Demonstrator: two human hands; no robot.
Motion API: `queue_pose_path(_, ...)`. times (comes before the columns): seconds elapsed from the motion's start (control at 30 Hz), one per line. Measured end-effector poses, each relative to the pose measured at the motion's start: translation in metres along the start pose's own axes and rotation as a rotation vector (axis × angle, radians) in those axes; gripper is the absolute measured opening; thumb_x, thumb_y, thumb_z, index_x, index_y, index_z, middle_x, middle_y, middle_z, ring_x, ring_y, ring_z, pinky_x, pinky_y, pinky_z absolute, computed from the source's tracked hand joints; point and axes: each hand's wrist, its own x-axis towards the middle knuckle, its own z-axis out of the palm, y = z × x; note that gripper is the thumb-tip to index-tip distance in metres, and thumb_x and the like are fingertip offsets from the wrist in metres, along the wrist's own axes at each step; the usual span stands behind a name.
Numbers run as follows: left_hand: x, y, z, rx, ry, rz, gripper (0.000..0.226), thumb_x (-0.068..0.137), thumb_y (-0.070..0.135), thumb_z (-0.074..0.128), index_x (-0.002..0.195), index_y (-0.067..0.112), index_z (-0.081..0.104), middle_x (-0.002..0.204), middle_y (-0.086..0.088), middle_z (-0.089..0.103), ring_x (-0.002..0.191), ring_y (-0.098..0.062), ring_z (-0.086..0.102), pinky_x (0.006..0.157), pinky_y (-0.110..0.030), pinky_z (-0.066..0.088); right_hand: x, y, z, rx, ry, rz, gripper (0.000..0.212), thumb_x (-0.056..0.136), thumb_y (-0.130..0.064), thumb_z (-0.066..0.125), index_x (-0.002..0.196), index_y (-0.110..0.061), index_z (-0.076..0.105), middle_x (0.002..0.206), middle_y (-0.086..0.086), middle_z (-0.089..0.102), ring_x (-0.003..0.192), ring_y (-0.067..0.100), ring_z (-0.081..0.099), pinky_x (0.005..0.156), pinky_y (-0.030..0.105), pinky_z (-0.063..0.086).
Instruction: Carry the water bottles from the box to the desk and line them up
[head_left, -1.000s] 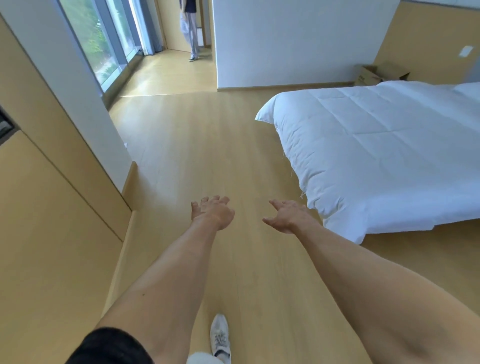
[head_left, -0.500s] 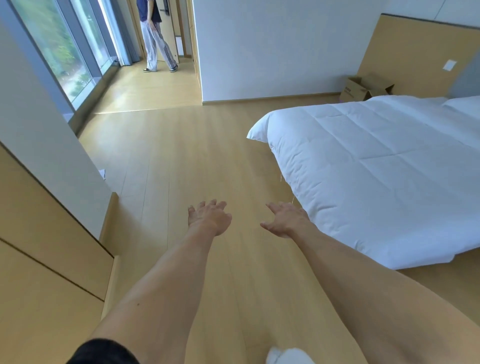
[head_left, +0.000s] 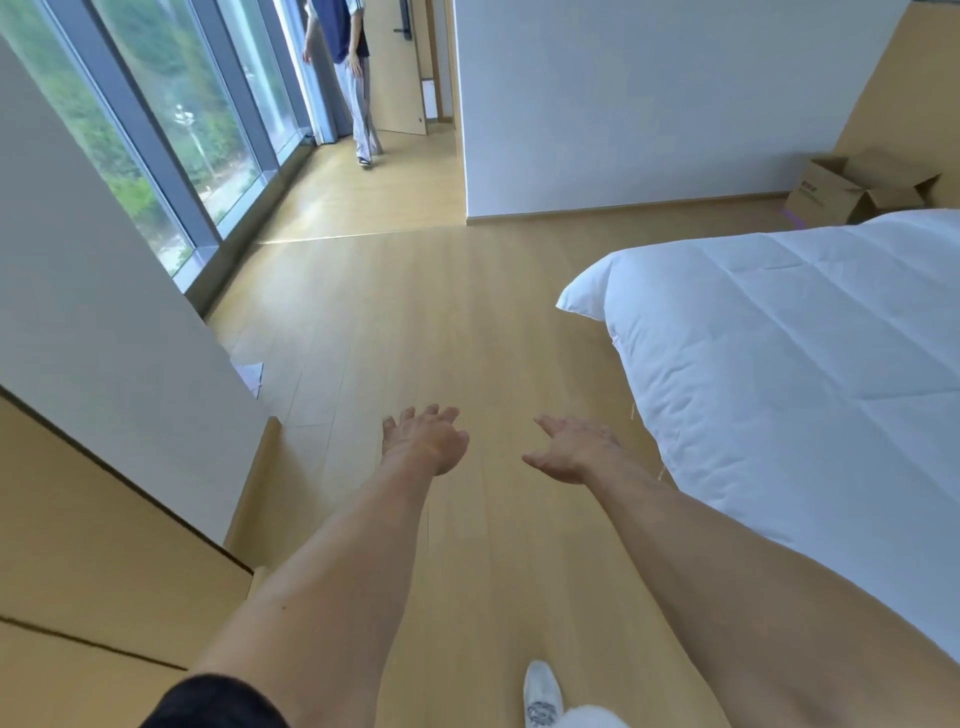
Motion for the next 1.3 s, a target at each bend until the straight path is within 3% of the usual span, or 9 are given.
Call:
queue_pose_path(0.33, 0.132, 0.027, -0.051, -0.034, -0.001, -0.041, 0.056, 0.105, 0.047, 0.031, 0.158, 0.033, 0.025, 0.166, 0.005, 0.022, 0.153, -0.029, 0.017, 0.123, -0.053, 0.011, 0.139, 0.016, -0.07, -0.019, -0.02, -0.037, 0.074, 0.095, -0.066, 0.041, 0.158, -0.038, 0.016, 0.163, 0.004, 0.026, 0.15, 0.026, 0.022, 0.12, 0.047, 0.021)
queue_pose_path(0.6, 0.254, 0.037, -0.088, -0.032, -0.01, 0.021, 0.055, 0.105, 0.046, 0.029, 0.158, 0.033, 0.025, 0.166, 0.005, 0.022, 0.153, -0.028, 0.015, 0.122, -0.053, 0.01, 0.241, 0.02, -0.115, -0.041, -0.011, 0.01, 0.072, 0.095, -0.064, 0.04, 0.158, -0.038, 0.017, 0.163, 0.002, 0.028, 0.15, 0.024, 0.023, 0.119, 0.047, 0.024)
queue_pose_path(1.0, 0.476, 0.002, -0.178, -0.034, -0.021, 0.126, 0.054, 0.105, 0.046, 0.03, 0.157, 0.033, 0.029, 0.165, 0.005, 0.026, 0.152, -0.028, 0.019, 0.121, -0.052, 0.012, 0.425, -0.033, -0.22, -0.019, 0.009, 0.115, 0.071, 0.096, -0.061, 0.043, 0.158, -0.036, 0.018, 0.163, 0.003, 0.027, 0.149, 0.026, 0.024, 0.119, 0.048, 0.023)
queue_pose_path(1.3, 0.588, -0.013, -0.218, -0.015, -0.032, 0.138, 0.054, 0.105, 0.045, 0.029, 0.157, 0.031, 0.029, 0.165, 0.005, 0.025, 0.152, -0.027, 0.02, 0.121, -0.052, 0.013, 0.533, -0.053, -0.27, -0.018, 0.03, 0.116, 0.071, 0.096, -0.06, 0.042, 0.158, -0.034, 0.019, 0.162, 0.002, 0.029, 0.148, 0.025, 0.027, 0.117, 0.047, 0.026)
